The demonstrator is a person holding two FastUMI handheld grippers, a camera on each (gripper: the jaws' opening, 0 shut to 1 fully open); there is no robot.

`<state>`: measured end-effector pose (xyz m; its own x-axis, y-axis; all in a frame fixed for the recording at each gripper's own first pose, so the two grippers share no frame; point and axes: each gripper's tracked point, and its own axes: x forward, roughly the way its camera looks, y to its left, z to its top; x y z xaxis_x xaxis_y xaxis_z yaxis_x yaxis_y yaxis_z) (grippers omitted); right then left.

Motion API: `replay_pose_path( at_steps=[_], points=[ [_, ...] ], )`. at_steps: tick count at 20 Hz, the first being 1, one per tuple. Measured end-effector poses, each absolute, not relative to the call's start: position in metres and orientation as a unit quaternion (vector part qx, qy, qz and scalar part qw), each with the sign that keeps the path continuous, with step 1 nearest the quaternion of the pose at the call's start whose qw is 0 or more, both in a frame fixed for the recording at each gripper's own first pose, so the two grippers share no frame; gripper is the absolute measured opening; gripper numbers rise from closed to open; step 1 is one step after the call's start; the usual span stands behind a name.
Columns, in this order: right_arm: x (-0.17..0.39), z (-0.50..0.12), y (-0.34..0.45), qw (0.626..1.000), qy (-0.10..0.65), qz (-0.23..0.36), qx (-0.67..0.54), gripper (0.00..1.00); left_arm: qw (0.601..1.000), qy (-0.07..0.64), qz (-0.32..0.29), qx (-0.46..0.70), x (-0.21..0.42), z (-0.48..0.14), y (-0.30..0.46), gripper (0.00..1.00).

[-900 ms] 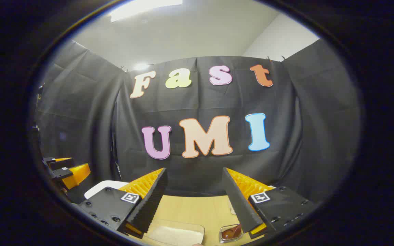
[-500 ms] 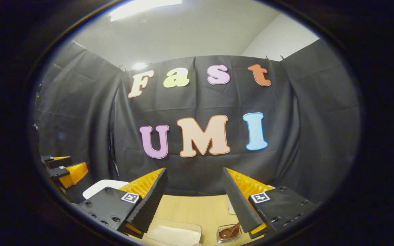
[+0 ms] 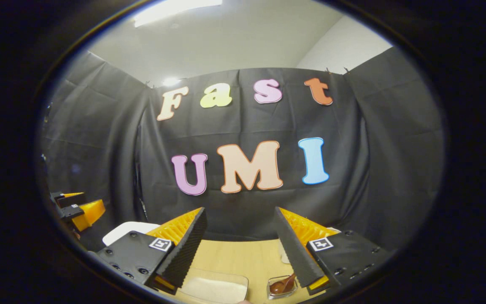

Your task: Close the left gripper, press the button to open the rice cooker; take a wooden spoon from the chopstick holder with the right hand, scoop a spoonful of rice and pour it into the rice cooker, then put the wooden spoon back into the chopstick holder.

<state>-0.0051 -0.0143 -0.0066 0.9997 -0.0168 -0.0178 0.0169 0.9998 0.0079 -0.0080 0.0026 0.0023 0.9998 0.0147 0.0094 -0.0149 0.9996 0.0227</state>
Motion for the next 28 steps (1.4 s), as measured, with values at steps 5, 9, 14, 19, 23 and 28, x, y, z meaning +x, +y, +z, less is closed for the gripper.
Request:
replay_pose_path(
  at_steps=[5,9,14,19,23,28],
  points=[
    [-0.004,-0.006,-0.016,1.000,0.008,-0.010,0.003,1.00,1.000,-0.003,0.019,0.016,-0.007,0.001,0.012,0.72],
    [-0.002,-0.007,-0.015,1.000,0.007,-0.010,0.001,1.00,1.000,-0.003,0.022,0.016,-0.003,-0.001,0.014,0.43],
    [0.000,-0.010,-0.014,1.000,0.012,-0.010,0.002,1.00,1.000,0.005,0.011,0.001,0.000,-0.008,0.012,0.19],
    [0.001,-0.012,-0.010,1.000,0.011,-0.010,-0.001,0.99,1.000,0.003,0.004,-0.009,0.007,-0.012,0.018,0.00],
    [0.000,-0.013,-0.011,1.000,0.012,-0.015,-0.003,0.99,1.000,0.017,-0.001,-0.016,0.018,-0.025,0.025,0.00],
    [-0.002,-0.016,-0.014,0.999,0.016,-0.026,-0.009,0.98,0.998,0.050,0.001,-0.026,0.032,-0.053,0.043,0.00]
  ],
)
